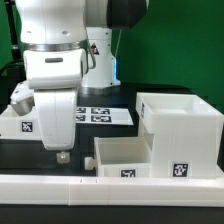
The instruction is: Assemble drawer
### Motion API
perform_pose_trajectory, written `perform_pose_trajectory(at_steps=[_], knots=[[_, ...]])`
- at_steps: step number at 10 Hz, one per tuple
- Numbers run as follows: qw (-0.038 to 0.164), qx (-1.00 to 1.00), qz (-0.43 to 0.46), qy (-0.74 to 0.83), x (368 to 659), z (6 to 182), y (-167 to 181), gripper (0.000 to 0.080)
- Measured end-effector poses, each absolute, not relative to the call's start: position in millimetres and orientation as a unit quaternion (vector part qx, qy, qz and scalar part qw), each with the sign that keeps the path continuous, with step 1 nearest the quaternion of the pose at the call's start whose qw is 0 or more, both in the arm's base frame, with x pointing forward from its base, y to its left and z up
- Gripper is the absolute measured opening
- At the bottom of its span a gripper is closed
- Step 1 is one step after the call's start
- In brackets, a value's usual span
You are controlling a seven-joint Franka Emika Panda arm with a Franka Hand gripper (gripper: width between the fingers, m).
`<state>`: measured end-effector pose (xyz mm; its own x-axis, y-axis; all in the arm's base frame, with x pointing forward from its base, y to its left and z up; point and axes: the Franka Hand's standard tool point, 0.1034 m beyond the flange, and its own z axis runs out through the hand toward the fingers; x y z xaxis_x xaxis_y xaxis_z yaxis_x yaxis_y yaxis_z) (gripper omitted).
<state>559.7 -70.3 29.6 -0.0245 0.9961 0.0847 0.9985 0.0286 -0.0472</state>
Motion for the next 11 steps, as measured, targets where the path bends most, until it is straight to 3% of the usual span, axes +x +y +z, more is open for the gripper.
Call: perform_pose_trajectory(at_steps=[4,6,11], knots=[[0.045,-0.696,-0.014,-0.717,559.1,27.4,-69.1,0.0649],[0.034,-0.684,-0.027,-0.728,554.9,17.8,-45.9,0.0649],[0.036,-0.706,-0.02,-0.707,555.1,17.5,-4.4,0.0649]])
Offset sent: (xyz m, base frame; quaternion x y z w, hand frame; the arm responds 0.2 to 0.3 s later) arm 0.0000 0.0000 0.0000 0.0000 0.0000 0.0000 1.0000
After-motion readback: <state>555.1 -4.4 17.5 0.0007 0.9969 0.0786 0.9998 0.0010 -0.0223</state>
